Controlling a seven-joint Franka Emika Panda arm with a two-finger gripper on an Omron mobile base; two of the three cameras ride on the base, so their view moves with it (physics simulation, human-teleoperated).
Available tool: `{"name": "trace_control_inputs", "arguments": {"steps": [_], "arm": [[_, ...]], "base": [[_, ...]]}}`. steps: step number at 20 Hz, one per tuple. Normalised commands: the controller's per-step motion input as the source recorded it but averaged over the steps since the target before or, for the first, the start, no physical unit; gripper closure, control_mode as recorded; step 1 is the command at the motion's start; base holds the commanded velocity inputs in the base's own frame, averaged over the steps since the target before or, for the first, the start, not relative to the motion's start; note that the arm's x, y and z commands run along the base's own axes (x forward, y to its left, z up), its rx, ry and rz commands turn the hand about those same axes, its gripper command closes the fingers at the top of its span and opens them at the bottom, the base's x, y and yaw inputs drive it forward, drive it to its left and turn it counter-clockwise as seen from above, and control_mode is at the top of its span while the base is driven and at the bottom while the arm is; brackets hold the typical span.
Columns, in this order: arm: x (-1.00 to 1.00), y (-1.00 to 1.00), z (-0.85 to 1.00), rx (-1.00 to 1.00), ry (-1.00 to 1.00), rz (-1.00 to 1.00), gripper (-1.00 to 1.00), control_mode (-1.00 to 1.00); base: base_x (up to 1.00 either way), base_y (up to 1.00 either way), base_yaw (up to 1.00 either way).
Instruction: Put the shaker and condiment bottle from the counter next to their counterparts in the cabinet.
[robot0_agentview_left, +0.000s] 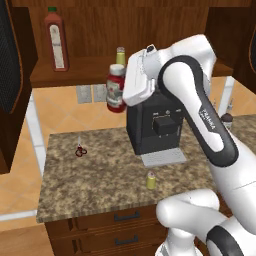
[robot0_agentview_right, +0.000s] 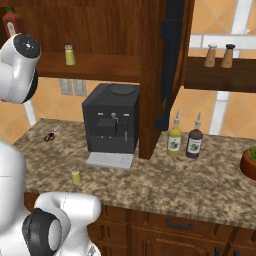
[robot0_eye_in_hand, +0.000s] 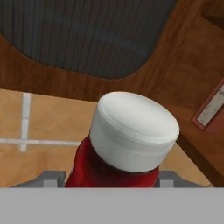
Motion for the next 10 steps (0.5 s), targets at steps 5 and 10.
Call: {"name": "trace_control_inputs", "arguments": {"steps": [5,10], "arm": [[0.35,0.0,0.5,0.05,-0.01,-0.13,1.0,-1.0],[0.12,0.07,-0.25,0.08,-0.11,-0.05,1.0,-1.0]], "base": [[0.0,0.0,0.0],[0.0,0.0,0.0]]}}
